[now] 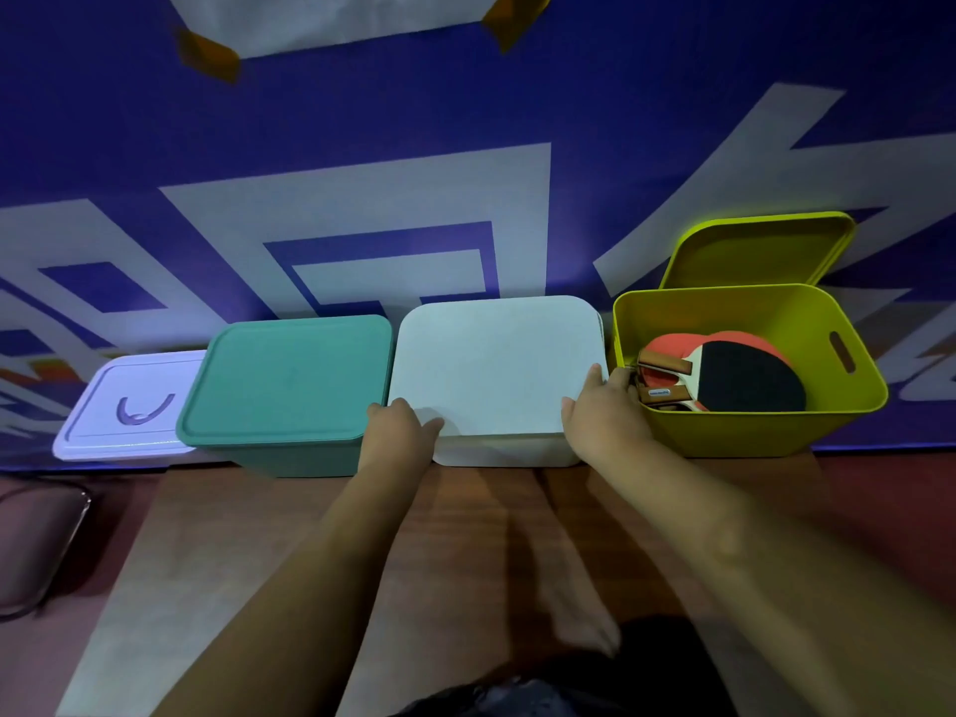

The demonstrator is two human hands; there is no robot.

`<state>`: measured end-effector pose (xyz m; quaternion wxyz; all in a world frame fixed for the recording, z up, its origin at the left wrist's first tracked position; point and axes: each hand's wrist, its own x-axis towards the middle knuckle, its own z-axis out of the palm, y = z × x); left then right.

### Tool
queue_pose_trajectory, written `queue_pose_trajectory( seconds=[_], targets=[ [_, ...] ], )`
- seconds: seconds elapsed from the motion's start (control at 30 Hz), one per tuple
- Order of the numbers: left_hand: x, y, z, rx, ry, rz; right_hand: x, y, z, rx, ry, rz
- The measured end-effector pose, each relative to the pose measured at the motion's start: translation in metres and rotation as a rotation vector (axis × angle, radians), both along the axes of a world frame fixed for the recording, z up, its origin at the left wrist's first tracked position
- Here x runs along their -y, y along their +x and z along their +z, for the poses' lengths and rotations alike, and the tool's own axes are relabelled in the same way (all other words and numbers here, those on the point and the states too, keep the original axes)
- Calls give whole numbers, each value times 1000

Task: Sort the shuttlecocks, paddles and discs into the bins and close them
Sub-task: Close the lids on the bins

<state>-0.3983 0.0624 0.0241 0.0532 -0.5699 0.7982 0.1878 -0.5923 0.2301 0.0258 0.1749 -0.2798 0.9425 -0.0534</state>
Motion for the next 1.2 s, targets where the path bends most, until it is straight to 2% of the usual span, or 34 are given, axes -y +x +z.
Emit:
queue_pose_trajectory(
  seconds=[0.13,0.23,0.37,0.57,0.67,0.9,1.03,1.2],
  targets=[
    [-3,3,-2,8,-25,-45,-8,7,-4,28,18,10],
    [-6,0,0,109,-40,-108,-9,-2,-3,29,28,45],
    [-6,-12,17,148,-2,-61,-5,-16,5,48,59,68],
    [1,-26,22,289,-120,-263,2,-16,7,-164,-8,165],
    [16,-33,16,275,-72,-373,14,-29,10,-143,-38,261],
    [68,-48,4,275,-15,-599,50,-55,14,3,-60,195],
    [79,-61,6,329,83,-623,57,-52,6,-52,41,182],
    [81,-68,12,364,75,-659,65,-51,10,-116,126,210]
  ],
)
